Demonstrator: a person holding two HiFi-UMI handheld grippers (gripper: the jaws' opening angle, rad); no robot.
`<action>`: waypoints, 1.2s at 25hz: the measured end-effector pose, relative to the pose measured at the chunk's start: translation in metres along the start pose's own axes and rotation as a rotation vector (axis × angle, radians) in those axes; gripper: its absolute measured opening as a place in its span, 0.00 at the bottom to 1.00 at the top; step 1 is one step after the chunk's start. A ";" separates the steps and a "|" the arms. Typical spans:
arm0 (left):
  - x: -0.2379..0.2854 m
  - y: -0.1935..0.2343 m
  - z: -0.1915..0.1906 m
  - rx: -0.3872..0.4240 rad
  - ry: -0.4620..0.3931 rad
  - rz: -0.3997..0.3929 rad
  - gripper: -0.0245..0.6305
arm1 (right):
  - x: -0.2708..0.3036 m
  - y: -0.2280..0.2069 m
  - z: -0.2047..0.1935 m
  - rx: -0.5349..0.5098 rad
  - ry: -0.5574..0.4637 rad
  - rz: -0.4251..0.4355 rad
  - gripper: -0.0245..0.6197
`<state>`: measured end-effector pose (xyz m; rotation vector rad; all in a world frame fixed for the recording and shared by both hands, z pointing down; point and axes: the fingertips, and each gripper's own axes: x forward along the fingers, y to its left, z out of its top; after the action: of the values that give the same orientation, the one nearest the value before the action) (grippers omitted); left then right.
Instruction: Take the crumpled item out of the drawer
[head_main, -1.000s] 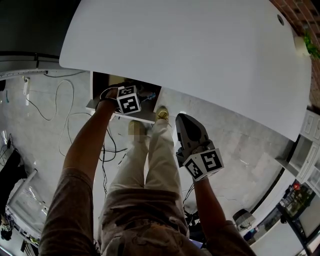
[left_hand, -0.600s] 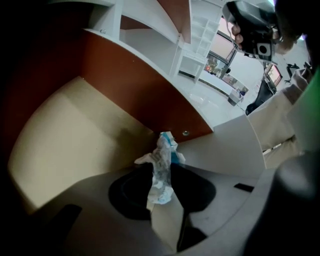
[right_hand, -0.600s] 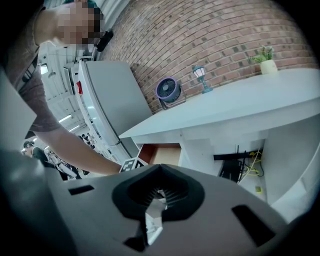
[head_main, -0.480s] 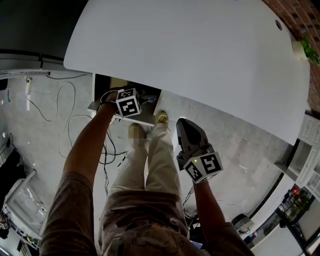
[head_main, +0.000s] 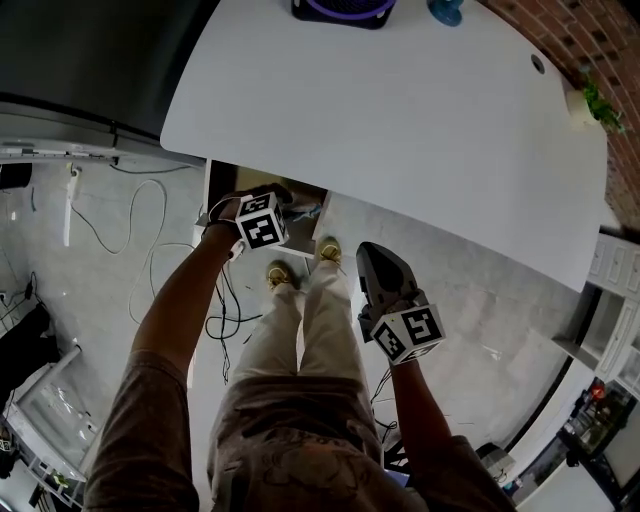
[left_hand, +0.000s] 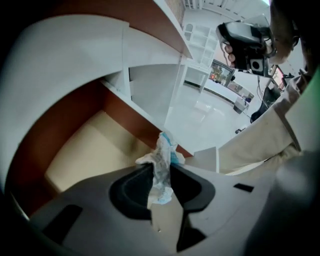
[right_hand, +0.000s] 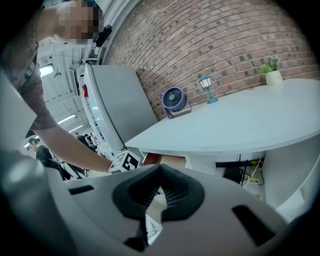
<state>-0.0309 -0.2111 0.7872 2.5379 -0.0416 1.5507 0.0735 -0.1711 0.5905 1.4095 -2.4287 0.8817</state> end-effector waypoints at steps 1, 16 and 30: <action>-0.008 -0.001 0.005 0.001 -0.008 0.003 0.20 | -0.002 0.002 0.004 -0.003 -0.003 0.001 0.03; -0.145 -0.026 0.081 0.028 -0.144 0.053 0.20 | -0.035 0.032 0.091 -0.137 -0.063 0.029 0.03; -0.303 -0.010 0.154 -0.101 -0.388 0.256 0.20 | -0.057 0.066 0.181 -0.203 -0.190 0.054 0.03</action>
<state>-0.0336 -0.2442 0.4485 2.7943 -0.4958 1.0666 0.0697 -0.2111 0.3930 1.4156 -2.6188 0.5135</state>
